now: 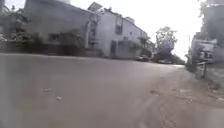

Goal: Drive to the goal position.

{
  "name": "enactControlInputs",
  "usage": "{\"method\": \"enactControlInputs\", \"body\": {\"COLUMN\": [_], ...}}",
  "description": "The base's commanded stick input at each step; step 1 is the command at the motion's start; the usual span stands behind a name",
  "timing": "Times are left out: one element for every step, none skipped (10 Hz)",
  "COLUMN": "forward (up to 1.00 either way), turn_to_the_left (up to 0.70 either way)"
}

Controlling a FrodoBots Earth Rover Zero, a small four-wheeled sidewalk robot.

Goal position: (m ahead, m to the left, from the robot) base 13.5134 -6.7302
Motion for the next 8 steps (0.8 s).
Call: {"method": "enactControlInputs", "body": {"forward": [1.0,1.0,1.0,1.0,1.0,1.0,1.0,1.0], "turn_to_the_left": [-0.34,-0.34,-0.03,0.06,0.06,0.06,0.06,0.06]}}
